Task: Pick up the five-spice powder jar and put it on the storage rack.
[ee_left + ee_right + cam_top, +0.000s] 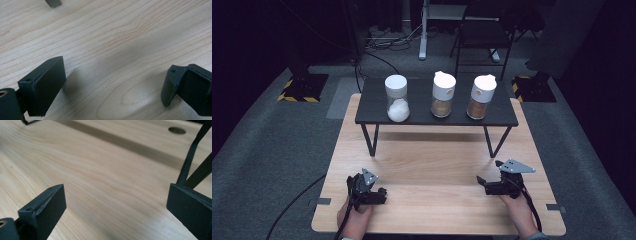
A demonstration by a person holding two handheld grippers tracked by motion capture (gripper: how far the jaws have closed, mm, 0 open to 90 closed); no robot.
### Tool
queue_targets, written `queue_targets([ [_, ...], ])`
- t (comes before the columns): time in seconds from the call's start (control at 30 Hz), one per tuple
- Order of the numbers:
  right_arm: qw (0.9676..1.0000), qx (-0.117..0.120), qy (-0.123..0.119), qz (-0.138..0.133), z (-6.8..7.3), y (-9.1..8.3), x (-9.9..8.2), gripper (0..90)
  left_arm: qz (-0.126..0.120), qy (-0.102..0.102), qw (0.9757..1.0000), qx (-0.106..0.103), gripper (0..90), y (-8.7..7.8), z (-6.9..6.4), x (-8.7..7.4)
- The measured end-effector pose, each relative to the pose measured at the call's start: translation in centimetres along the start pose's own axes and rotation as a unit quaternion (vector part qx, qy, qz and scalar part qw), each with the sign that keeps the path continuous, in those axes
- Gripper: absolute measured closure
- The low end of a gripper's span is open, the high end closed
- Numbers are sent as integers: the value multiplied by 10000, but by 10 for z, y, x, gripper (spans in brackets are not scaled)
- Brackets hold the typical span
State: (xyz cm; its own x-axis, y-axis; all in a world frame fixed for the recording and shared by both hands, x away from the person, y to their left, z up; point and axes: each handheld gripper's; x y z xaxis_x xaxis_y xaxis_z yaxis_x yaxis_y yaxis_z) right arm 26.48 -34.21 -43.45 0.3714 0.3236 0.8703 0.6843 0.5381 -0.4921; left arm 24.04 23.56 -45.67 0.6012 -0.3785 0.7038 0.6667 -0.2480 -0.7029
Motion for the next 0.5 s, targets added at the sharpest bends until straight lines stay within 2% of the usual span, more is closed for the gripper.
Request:
queue_targets([
  [0.23,9996,46,96,253,2,10,-8,27,1,1,10000,-1,37,0,0,0],
  [0.5,9986,70,55,525,3,20,-10,27,3,2,10000,-1,36,0,0,0],
])
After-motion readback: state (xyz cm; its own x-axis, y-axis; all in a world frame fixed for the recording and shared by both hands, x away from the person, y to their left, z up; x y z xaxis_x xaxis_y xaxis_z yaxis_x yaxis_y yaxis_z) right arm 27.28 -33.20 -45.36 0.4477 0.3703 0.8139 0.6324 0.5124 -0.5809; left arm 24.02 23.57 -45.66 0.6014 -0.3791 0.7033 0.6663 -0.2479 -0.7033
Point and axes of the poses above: each handheld gripper's, and its own axes: y roughly forward along the jaws, x roughly out of its top, z roughly to its left, and after that the axes turned 3 degrees about -z, right-handed
